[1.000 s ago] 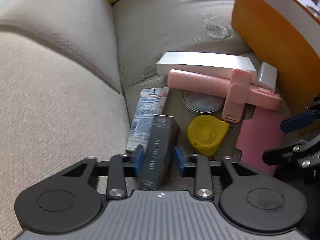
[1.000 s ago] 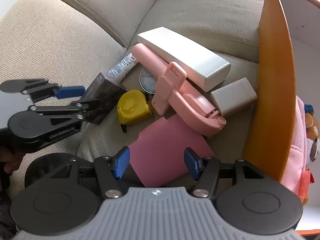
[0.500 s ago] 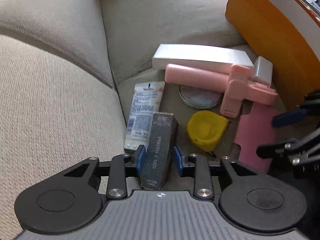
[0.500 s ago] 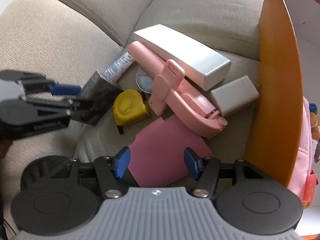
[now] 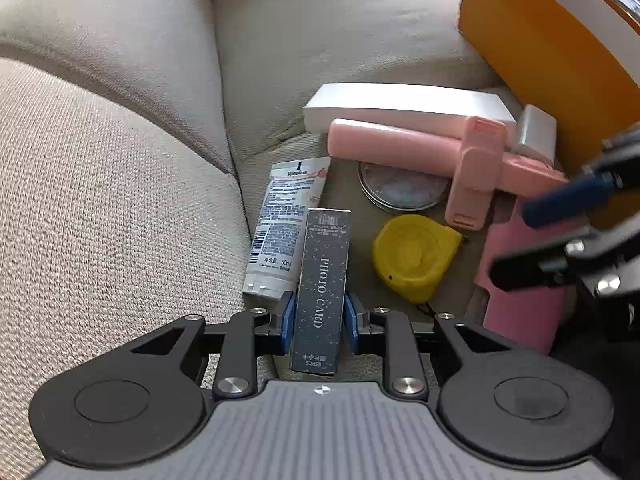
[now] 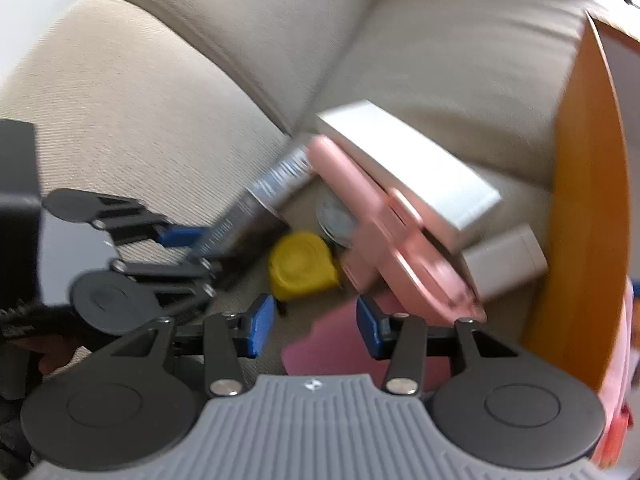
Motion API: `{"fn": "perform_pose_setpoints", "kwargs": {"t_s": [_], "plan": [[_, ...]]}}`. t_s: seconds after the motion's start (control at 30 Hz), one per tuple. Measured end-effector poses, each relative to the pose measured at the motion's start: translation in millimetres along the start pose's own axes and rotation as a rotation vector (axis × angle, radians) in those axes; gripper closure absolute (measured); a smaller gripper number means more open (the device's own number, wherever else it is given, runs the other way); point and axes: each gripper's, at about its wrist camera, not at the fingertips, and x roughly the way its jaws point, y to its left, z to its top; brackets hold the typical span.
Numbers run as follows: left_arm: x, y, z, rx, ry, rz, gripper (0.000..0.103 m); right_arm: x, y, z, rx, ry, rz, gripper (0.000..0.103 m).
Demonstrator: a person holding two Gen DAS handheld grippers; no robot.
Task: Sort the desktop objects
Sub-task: 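Grasp the dark PHOTO CARD box with the left gripper and lift it, then grasp the pink card holder with the right gripper while the left holds the PHOTO CARD box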
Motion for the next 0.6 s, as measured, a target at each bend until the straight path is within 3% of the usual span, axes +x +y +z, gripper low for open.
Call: {"fn": "perform_pose_setpoints", "kwargs": {"t_s": [0.1, 0.2, 0.3, 0.43, 0.6], "plan": [[-7.8, -2.6, -4.3, -0.039, -0.009, 0.008, 0.077, 0.9, -8.5, -6.7, 0.064, 0.03, -0.017, 0.046], [-22.4, -4.8, -11.9, -0.086, -0.049, -0.073, 0.077, -1.6, -7.6, -11.5, 0.081, 0.019, -0.075, 0.04], [-36.1, -7.5, -18.9, -0.098, -0.075, -0.107, 0.077, -3.9, -8.6, -16.3, 0.099, 0.027, -0.069, 0.04], [-41.2, -12.7, -19.9, -0.144, -0.078, -0.229, 0.077, -3.2, -10.7, -23.5, 0.108, 0.055, -0.066, 0.04], [-31.4, -24.8, -16.3, -0.114, -0.048, -0.223, 0.077, -0.7, 1.4, -35.2, -0.017, 0.08, -0.108, 0.04]]}}
